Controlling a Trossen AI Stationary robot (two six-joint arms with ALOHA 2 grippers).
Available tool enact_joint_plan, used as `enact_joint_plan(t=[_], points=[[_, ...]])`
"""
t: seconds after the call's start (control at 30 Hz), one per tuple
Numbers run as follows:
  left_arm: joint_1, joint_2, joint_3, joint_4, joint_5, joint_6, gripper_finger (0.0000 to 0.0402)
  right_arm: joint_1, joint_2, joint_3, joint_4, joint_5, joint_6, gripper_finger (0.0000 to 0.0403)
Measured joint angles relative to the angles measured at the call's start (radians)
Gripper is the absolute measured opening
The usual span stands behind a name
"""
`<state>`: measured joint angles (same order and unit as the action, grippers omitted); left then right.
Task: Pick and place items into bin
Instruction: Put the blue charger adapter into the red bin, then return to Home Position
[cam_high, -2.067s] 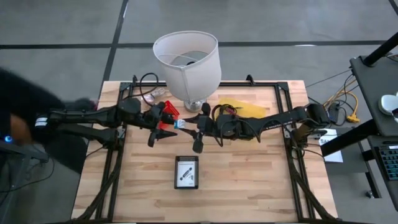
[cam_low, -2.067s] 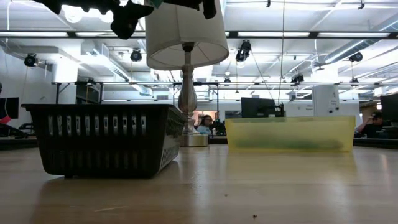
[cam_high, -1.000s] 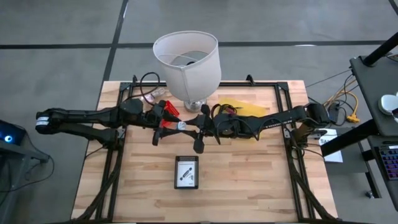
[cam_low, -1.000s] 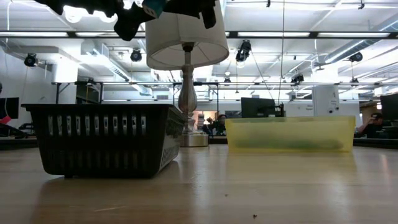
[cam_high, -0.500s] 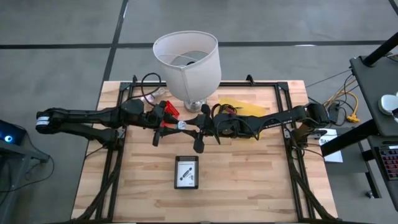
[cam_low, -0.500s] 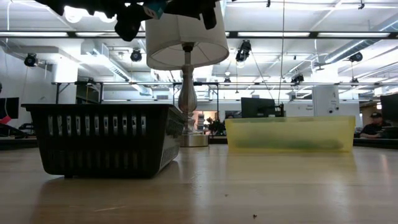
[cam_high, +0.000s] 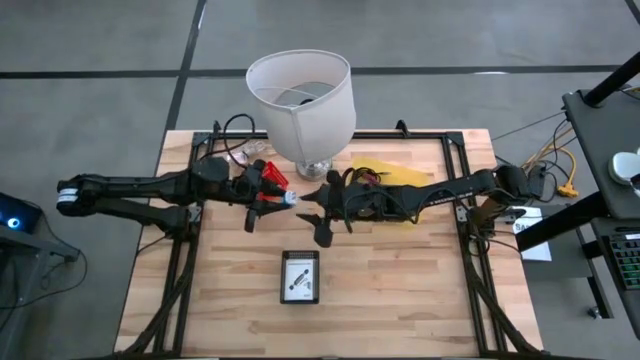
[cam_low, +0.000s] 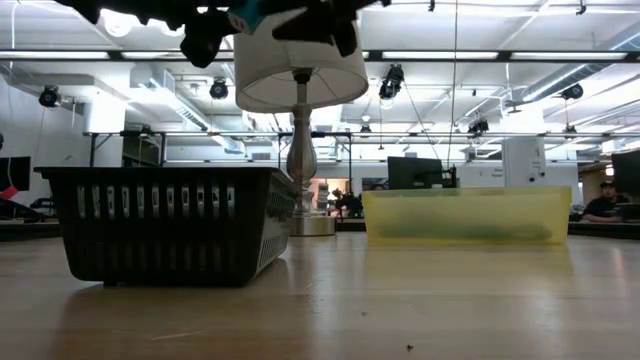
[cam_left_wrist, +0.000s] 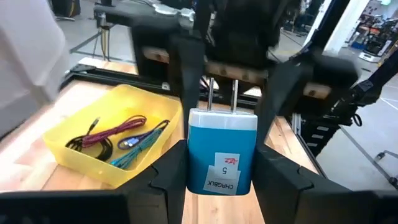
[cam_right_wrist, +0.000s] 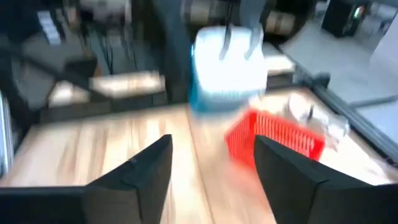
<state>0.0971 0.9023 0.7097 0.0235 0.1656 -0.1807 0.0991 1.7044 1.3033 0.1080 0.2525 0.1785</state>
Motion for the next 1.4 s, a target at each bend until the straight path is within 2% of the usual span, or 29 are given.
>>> enact_joint_plan(t=[0.2, 0.27, 0.43, 0.53, 0.6, 0.73, 1.1, 1.17, 1.3, 1.4], points=[[0.0, -0.018, 0.0, -0.111, 0.002, 0.0, 0.0131, 0.004, -0.026, 0.0, -0.184, -0.003, -0.003, 0.0239], [0.0, -0.03, 0.0, -0.197, -0.033, 0.001, 0.0131, 0.004, -0.035, 0.0, -0.232, -0.002, 0.002, 0.0245], [0.002, -0.037, 0.0, -0.513, -0.257, -0.03, 0.0131, 0.009, -0.042, 0.0, -0.328, -0.003, 0.026, 0.0251], [0.002, -0.037, 0.0, -0.639, -0.408, -0.085, 0.0131, 0.008, -0.043, 0.0, -0.346, -0.002, 0.053, 0.0248], [0.005, -0.037, 0.0, -0.67, -0.478, -0.109, 0.0131, 0.008, -0.043, 0.0, -0.347, -0.003, 0.055, 0.0246], [0.034, -0.035, -0.001, -0.686, -0.537, -0.129, 0.0131, 0.01, -0.043, 0.0, -0.345, -0.018, 0.05, 0.0244], [0.162, 0.1, -0.002, -0.714, -0.553, -0.195, 0.0131, 0.01, -0.043, 0.0, -0.344, -0.021, 0.033, 0.0245], [0.172, 0.13, -0.002, -0.714, -0.557, -0.207, 0.0146, 0.011, -0.043, 0.0, -0.345, -0.026, 0.024, 0.0244], [0.174, 0.183, -0.002, -0.714, -0.559, -0.209, 0.0218, 0.013, -0.043, 0.0, -0.356, -0.029, -0.009, 0.0246], [0.174, 0.21, 0.002, -0.715, -0.557, -0.228, 0.0256, 0.012, -0.043, 0.0, -0.387, -0.029, -0.03, 0.0249]])
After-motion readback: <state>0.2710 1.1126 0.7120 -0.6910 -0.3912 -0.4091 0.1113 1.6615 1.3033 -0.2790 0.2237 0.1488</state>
